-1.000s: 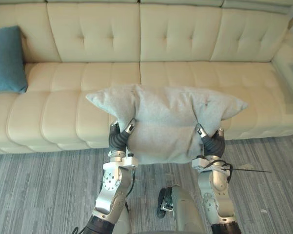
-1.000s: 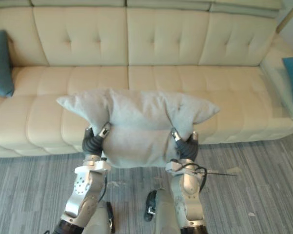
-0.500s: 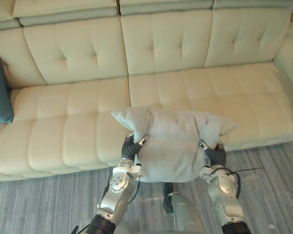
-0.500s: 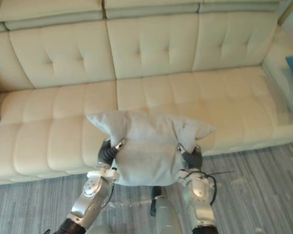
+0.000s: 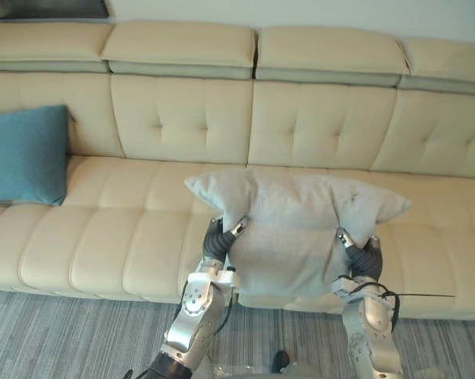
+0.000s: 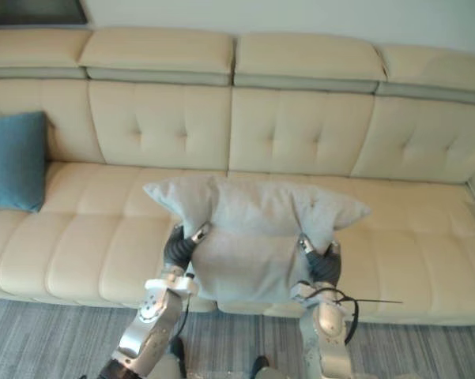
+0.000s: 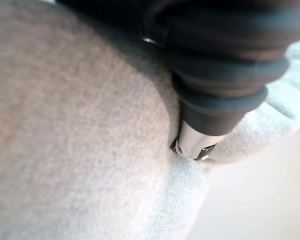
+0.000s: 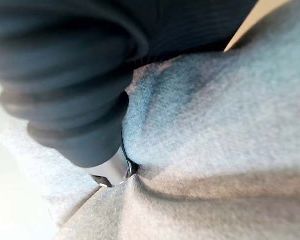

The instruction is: Pick up cushions and gather them together orderly.

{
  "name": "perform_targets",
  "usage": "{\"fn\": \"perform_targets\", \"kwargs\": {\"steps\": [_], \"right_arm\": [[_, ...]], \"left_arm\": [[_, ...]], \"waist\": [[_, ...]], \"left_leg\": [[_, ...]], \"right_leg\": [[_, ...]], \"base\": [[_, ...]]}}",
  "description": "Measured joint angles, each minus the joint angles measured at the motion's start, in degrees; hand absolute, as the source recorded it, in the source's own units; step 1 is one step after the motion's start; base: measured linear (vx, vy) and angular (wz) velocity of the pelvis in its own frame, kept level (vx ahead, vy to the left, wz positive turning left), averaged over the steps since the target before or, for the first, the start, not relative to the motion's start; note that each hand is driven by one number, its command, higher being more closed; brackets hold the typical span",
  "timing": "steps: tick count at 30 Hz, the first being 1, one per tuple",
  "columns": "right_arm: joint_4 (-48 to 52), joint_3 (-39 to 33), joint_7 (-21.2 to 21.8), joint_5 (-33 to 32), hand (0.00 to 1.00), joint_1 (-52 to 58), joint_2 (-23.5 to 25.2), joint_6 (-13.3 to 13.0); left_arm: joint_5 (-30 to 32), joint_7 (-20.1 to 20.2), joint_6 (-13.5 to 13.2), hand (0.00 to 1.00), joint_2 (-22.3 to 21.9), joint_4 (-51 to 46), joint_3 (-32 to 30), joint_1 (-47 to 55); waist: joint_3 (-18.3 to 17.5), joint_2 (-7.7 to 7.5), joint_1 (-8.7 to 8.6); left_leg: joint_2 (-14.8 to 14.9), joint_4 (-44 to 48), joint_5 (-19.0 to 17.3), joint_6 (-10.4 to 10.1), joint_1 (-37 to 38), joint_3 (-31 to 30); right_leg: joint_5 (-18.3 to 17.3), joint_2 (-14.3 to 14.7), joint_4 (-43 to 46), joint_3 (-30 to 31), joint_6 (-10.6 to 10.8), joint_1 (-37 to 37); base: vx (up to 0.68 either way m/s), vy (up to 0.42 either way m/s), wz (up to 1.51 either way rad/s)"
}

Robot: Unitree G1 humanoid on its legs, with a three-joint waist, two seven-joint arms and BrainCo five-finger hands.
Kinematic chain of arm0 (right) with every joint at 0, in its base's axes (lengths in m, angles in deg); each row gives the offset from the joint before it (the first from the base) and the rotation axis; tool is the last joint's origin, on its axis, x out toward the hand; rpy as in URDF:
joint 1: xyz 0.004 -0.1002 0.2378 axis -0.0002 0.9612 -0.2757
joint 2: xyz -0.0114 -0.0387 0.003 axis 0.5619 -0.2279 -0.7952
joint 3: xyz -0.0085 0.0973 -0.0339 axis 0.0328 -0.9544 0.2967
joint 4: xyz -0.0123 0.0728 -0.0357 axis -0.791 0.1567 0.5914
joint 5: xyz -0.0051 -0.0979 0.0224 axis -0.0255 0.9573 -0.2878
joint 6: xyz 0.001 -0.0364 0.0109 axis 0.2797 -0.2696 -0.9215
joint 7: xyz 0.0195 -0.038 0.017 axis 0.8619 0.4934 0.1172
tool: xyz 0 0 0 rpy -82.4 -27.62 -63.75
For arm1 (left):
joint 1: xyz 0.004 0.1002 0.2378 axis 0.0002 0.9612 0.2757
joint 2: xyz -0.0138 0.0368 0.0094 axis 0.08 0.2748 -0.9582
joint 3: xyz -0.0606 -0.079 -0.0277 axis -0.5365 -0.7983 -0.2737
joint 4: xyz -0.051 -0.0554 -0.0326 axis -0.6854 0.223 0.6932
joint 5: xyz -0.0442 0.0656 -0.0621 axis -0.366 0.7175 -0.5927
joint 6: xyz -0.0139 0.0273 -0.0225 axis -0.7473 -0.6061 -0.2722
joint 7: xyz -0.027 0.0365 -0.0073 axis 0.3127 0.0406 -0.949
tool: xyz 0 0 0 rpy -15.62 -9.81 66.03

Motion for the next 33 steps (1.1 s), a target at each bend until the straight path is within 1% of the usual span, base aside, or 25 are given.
{"fn": "perform_targets", "kwargs": {"steps": [2,5,7,10,12,16,18,19,21,22,23,25,26,27,29,30,31,33], "right_arm": [[-2.4,0.1,0.3,-0.3,1.00,-1.1,0.1,0.1],[-5.8,0.8,0.6,-1.8,1.00,-3.3,0.0,0.2],[-6.4,1.0,0.7,-2.0,1.00,-4.1,-0.1,0.3],[-7.5,2.4,0.8,-2.4,1.00,-6.5,-1.6,0.2],[-9.0,3.1,0.8,-2.8,1.00,-9.3,-2.5,0.2],[-10.4,4.6,0.7,-2.8,1.00,-14.9,-2.7,0.2],[-11.1,5.1,0.4,-2.8,1.00,-19.8,-2.9,0.2],[-11.3,5.2,0.3,-2.8,1.00,-22.7,-2.9,0.2],[-11.6,5.2,-0.5,-2.8,1.00,-28.2,-3.2,0.0],[-11.6,5.2,-1.5,-2.8,1.00,-31.3,-3.7,-0.4],[-11.6,5.1,-2.2,-2.8,1.00,-33.4,-4.1,-0.5],[-11.6,4.3,-4.4,-2.6,1.00,-39.6,-4.8,-0.7],[-11.8,4.0,-5.0,-2.5,1.00,-41.7,-4.8,-0.7],[-13.1,3.4,-6.0,-1.9,1.00,-45.7,-4.8,-0.8],[-15.3,2.0,-7.3,-1.7,1.00,-51.5,-5.0,-0.8],[-17.4,1.0,-8.1,-1.6,1.00,-55.9,-5.7,-1.1],[-18.5,0.6,-8.4,-1.6,1.00,-57.9,-6.3,-1.2],[-23.6,0.0,-9.8,-1.4,1.00,-66.8,-9.0,-1.4]], "left_arm": [[0.0,0.0,0.1,1.00,0.6,0.0,0.0,0.2],[0.0,0.0,0.0,1.00,1.7,0.0,-0.1,0.6],[0.0,0.0,0.0,1.00,1.8,0.0,-0.1,0.7],[-0.1,0.0,0.0,1.00,2.0,0.0,-0.9,1.2],[-0.1,-0.1,-0.1,1.00,2.1,0.0,-1.9,1.1],[0.0,-0.9,-0.3,1.00,2.1,0.0,-4.6,-0.2],[0.2,-2.3,-1.0,1.00,2.2,0.0,-6.4,-3.6],[0.2,-3.4,-1.7,1.00,2.2,0.0,-7.3,-5.7],[0.2,-5.5,-2.3,1.00,2.3,0.0,-8.9,-10.8],[0.2,-7.0,-2.7,1.00,2.3,0.0,-9.7,-14.3],[0.4,-8.0,-2.9,1.00,2.3,0.2,-10.0,-16.9],[1.3,-10.4,-4.3,1.00,2.8,2.9,-11.1,-25.2],[1.4,-10.9,-4.8,1.00,3.3,4.1,-11.5,-27.9],[1.4,-11.9,-5.3,1.00,4.6,6.8,-12.0,-32.8],[1.4,-13.0,-5.3,1.00,6.1,11.2,-12.6,-40.1],[1.4,-13.1,-5.5,1.00,7.2,14.9,-12.8,-45.3],[1.4,-13.1,-5.7,1.00,8.0,16.7,-12.8,-47.9],[1.2,-13.0,-5.9,1.00,9.8,24.6,-12.9,-58.8]], "waist": [[0.0,-0.02,-0.01],[-0.1,-0.12,-0.02],[-0.1,-0.14,-0.36],[-0.3,-0.28,-0.89],[-0.4,-0.39,-1.53],[-0.4,-0.42,-1.55],[-0.3,-0.37,-1.28],[-0.2,-0.30,-1.08],[0.7,-0.08,-0.07],[1.7,0.10,0.49],[2.1,0.43,0.96],[2.5,1.12,1.71],[2.6,1.23,1.82],[3.1,1.37,1.82],[4.3,1.61,1.81],[5.3,1.89,1.71],[5.9,2.06,1.69],[8.6,2.82,1.42]], "left_leg": [[-0.9,-0.8,0.1,0.1,1.2,0.6],[-1.1,-1.7,0.1,0.1,2.4,1.6],[-1.1,-2.5,0.9,0.2,2.4,1.7],[-0.8,-6.0,3.2,0.0,3.4,1.7],[-0.7,-8.2,4.7,-0.1,3.4,1.7],[-0.5,-11.3,6.7,-0.2,3.0,1.8],[-0.3,-11.5,7.7,-0.1,0.4,1.3],[-0.1,-11.5,8.3,0.1,-1.2,1.2],[0.2,-11.6,9.5,0.2,-3.9,1.0],[0.3,-11.6,9.9,0.3,-4.9,0.9],[0.3,-11.5,10.3,0.4,-5.8,0.5],[0.4,-11.5,11.1,0.4,-9.0,-0.3],[0.5,-11.5,11.4,0.4,-10.0,-0.3],[0.5,-11.6,12.1,0.6,-11.3,-0.4],[0.4,-11.6,12.5,0.6,-12.8,-0.5],[0.2,-11.9,13.1,0.7,-14.0,-0.6],[0.0,-12.1,13.6,1.0,-14.5,-0.6],[-0.4,-12.1,14.9,1.4,-17.7,-0.7]], "right_leg": [[0.5,-0.8,-1.4,1.1,0.7,1.1],[1.0,-0.8,-2.4,2.8,0.7,1.5],[1.0,-0.7,-2.5,3.0,0.7,1.1],[1.4,0.1,-2.5,3.8,0.1,-0.2],[1.8,0.5,-2.4,4.1,0.3,-1.5],[4.1,1.2,-4.6,4.4,0.7,-2.6],[5.6,1.5,-5.9,3.9,0.7,-4.3],[6.5,1.7,-6.5,3.8,0.6,-5.5],[8.1,2.0,-7.4,3.7,0.5,-7.8],[8.5,2.0,-7.3,3.6,0.5,-8.7],[8.6,2.1,-7.2,3.2,0.6,-9.4],[8.6,2.0,-5.6,2.4,0.7,-12.9],[8.6,2.0,-5.0,2.4,0.7,-14.0],[8.6,2.0,-4.1,2.3,0.7,-15.8],[8.6,1.7,-2.9,2.3,0.7,-17.9],[8.5,1.5,-2.0,2.3,0.8,-19.6],[8.6,1.4,-1.7,2.3,0.8,-20.4],[8.6,0.8,0.1,2.4,0.9,-24.3]], "base": [[0.05,0.122,-0.09],[0.01,0.036,-0.20],[-0.04,-0.017,-0.10],[-0.06,-0.025,-0.13],[-0.09,-0.019,-0.10],[-0.10,-0.001,-0.08],[-0.11,0.010,0.07],[-0.12,0.007,0.02],[-0.12,0.007,0.00],[-0.11,0.014,0.08],[-0.12,0.019,0.15],[-0.09,0.012,0.16],[-0.07,0.006,0.05],[-0.07,0.007,0.00],[-0.07,0.010,-0.01],[-0.05,0.013,0.00],[-0.07,0.019,0.02],[-0.08,0.021,0.04]]}}
